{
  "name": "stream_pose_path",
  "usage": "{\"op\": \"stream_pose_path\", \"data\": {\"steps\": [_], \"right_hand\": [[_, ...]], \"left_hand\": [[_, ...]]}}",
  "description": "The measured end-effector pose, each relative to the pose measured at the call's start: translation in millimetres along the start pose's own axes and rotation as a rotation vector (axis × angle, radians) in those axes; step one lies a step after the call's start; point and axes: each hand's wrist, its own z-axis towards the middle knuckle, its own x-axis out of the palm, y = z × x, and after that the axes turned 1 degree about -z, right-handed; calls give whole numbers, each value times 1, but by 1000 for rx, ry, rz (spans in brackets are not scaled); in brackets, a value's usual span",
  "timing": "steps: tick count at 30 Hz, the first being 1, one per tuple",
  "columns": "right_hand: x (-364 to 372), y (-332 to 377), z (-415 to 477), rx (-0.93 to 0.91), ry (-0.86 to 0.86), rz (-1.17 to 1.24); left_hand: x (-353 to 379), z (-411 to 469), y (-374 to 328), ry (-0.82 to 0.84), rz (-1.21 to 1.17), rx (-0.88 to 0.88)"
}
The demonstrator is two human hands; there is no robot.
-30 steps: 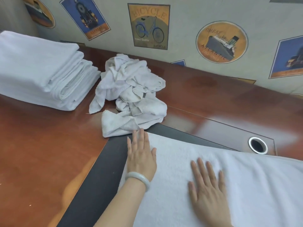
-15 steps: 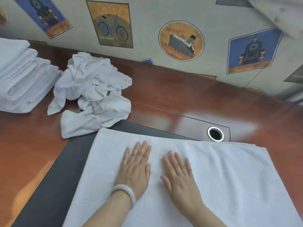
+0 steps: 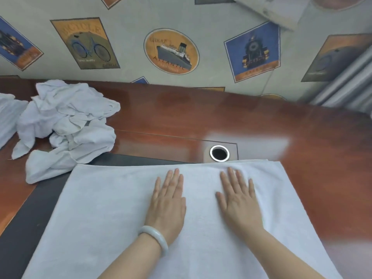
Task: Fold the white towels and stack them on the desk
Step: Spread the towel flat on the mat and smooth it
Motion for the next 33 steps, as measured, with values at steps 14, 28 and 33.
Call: {"op": "stream_pose_path", "data": {"steps": [14, 28, 33], "right_hand": [[-56, -113, 23, 569, -140, 309], [-74, -171, 84, 621, 172, 985], [-51, -171, 89, 597, -50, 758]], "left_hand": [[44, 28, -59, 48, 40, 26], [43, 27, -61, 29, 56, 32], [41, 27, -62, 30, 60, 24]]}}
